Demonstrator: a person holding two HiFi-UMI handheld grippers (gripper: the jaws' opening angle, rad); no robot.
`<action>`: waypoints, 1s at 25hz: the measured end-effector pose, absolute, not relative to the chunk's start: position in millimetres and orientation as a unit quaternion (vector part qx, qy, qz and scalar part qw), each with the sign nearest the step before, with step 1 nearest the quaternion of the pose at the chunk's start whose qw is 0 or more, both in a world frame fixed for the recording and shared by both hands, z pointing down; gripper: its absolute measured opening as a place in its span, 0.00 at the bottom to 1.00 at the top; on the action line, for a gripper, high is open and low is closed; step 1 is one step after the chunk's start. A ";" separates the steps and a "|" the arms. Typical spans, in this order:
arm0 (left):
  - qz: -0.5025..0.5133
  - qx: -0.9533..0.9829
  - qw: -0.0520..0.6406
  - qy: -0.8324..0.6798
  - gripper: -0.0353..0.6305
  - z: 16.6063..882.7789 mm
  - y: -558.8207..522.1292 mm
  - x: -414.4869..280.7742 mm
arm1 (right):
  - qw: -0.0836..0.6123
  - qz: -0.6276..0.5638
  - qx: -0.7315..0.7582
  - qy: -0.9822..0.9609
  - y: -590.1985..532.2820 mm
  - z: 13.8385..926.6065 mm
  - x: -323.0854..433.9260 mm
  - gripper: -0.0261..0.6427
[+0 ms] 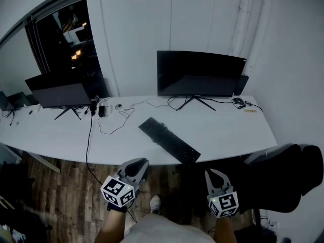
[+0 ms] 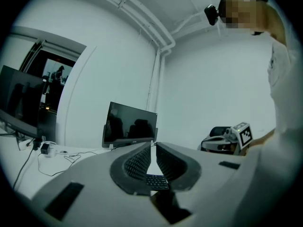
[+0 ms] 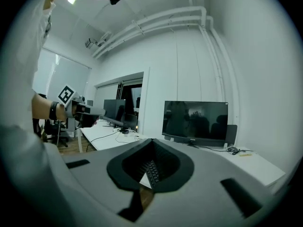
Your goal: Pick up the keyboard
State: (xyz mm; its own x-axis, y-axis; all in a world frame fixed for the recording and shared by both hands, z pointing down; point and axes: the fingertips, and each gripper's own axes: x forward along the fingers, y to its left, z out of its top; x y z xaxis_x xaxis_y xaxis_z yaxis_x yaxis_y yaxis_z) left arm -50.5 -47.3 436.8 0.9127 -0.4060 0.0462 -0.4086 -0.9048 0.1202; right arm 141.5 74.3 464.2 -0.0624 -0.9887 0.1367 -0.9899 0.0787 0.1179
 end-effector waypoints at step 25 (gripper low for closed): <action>0.217 0.936 0.245 -0.127 0.11 595.5 -185.7 46.9 | 0.263 0.148 0.516 -0.802 -167.5 597.1 122.5 0.28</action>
